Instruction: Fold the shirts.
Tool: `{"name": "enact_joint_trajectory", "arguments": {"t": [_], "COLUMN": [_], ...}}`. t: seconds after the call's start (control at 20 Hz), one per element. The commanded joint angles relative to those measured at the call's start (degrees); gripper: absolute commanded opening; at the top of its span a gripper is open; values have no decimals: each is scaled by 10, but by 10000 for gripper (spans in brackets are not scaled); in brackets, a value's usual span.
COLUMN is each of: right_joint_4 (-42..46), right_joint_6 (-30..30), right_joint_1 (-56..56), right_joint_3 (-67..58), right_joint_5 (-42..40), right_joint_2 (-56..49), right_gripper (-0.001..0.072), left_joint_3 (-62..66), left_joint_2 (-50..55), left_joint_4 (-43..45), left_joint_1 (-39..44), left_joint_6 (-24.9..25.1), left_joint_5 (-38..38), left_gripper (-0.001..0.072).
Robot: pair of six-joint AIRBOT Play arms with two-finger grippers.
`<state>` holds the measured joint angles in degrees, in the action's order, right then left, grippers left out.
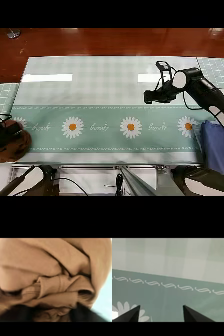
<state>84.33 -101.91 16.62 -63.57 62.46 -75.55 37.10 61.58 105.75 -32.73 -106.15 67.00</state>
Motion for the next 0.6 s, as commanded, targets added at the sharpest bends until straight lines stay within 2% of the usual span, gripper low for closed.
{"name": "enact_joint_trajectory", "arguments": {"t": [0.0, 0.1, 0.3, 0.4, 0.55], "right_joint_4": [-1, -1, -1, 0, 0], "right_joint_6": [-8, -8, -14, -20, -28], "right_joint_1": [0, 0, 0, 0, 0], "right_joint_3": [0, 0, 0, 0, 0], "right_joint_5": [-10, -10, -8, -8, -7], "right_joint_2": [0, 1, 16, 32, 61], "right_gripper": [620, 620, 620, 620, 620], "left_joint_3": [0, 13, 96, 170, 298], "left_joint_2": [12, -3, -94, -133, -162], "left_joint_4": [-28, -116, -363, -434, -475], "left_joint_1": [-1, -1, 20, 44, 103], "left_joint_6": [56, 68, 154, 175, 188], "left_joint_5": [-4, -30, -95, -98, -98], "left_gripper": [34, 34, 34, 33, 33]}}
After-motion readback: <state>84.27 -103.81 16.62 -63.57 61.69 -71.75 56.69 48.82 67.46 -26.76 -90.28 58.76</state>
